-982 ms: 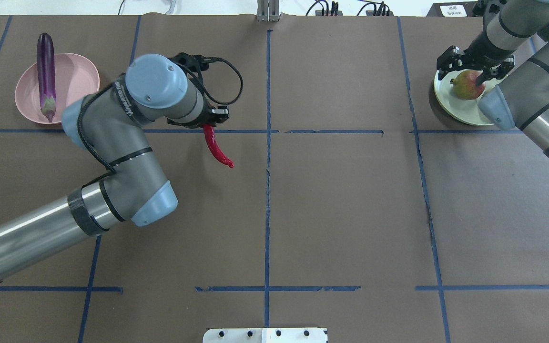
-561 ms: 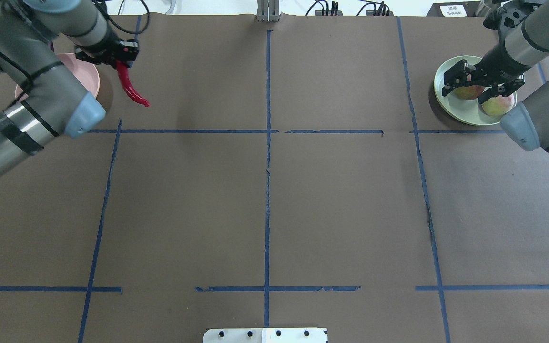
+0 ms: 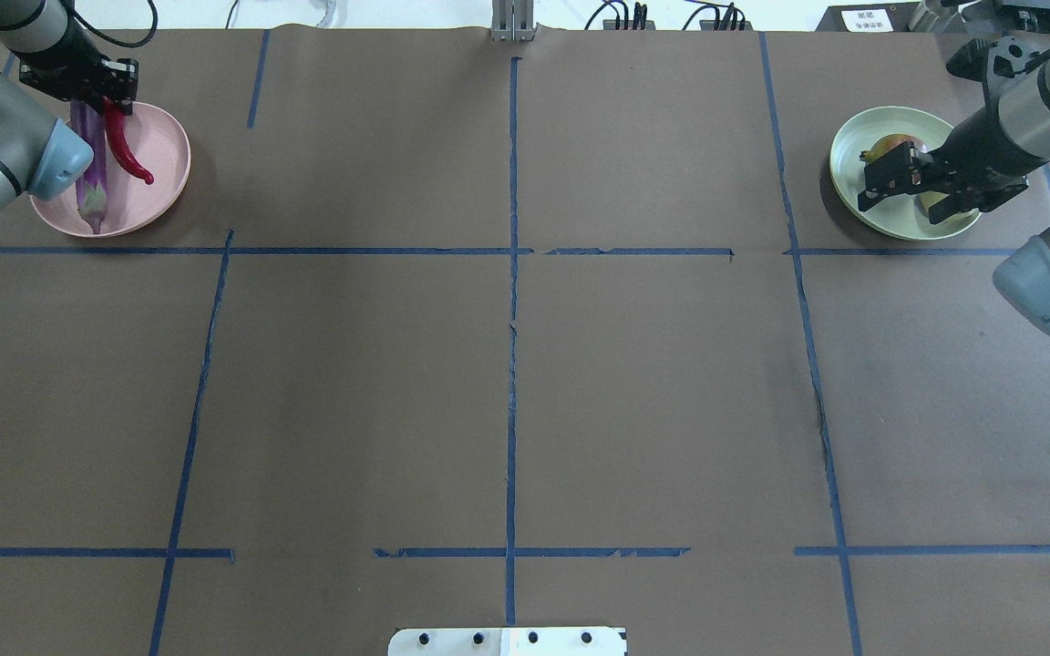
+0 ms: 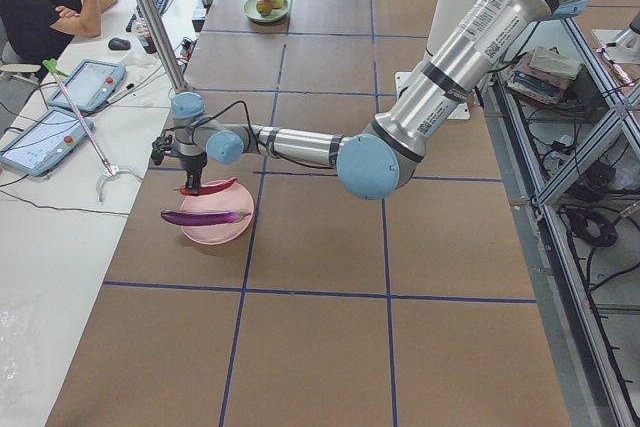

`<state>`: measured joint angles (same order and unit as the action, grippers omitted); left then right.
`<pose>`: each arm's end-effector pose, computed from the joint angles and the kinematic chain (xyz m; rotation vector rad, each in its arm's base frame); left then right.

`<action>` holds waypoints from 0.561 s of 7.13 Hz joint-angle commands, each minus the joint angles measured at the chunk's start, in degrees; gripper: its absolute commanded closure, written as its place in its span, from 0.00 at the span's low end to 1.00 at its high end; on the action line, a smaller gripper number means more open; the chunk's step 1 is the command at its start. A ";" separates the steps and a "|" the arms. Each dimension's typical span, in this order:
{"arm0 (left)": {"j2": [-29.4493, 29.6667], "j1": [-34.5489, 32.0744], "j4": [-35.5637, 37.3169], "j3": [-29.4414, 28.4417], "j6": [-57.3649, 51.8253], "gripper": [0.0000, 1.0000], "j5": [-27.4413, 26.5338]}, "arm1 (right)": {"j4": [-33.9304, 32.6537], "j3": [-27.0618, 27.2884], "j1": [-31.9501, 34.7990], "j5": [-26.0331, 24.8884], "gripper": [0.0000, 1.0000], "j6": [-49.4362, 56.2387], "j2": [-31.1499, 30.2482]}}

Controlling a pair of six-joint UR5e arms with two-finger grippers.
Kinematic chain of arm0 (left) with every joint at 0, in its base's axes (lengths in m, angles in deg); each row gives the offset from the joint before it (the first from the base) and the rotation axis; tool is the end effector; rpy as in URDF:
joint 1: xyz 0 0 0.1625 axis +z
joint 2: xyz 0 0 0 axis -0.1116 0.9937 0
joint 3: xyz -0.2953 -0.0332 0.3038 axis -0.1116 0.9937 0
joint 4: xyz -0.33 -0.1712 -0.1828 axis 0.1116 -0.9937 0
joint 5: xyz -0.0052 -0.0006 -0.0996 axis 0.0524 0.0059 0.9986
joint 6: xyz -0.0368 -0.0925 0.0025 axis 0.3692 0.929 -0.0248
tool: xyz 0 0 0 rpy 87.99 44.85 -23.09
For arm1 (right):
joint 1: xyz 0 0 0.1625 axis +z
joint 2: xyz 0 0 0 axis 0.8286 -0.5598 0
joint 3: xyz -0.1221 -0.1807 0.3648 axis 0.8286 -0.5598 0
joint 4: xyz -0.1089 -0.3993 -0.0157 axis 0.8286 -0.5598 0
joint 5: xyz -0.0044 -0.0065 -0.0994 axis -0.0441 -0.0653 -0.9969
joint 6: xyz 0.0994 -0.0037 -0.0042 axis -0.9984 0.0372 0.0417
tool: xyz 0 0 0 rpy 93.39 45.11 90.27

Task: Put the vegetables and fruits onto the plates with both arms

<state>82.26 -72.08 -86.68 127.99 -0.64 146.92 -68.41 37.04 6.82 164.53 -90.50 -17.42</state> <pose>0.2447 -0.7485 0.5068 0.1623 0.6906 -0.1567 -0.2096 -0.5517 0.4287 0.0365 -0.9386 0.1170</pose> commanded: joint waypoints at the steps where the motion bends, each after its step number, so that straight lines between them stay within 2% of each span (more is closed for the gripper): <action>1: -0.01 1.07 -3.80 -1.76 0.02 0.00 0.46 | 0.00 1.20 -0.29 0.01 0.00 -0.13 -0.89; 2: -0.53 0.72 -3.90 -0.28 -0.33 0.00 2.90 | -0.09 1.81 -0.29 -0.08 0.00 -0.22 -1.41; 3: -3.50 -0.33 -3.81 3.39 -0.68 0.00 7.18 | -0.09 3.55 -0.20 -0.26 0.00 -0.13 -3.76; 4: -7.18 -2.95 -3.11 9.26 -0.69 0.00 10.97 | -0.09 6.01 0.32 -0.17 0.00 0.22 -7.44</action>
<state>78.88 -72.69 -90.28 131.49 -1.18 153.39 -68.49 40.53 6.73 164.36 -90.57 -21.21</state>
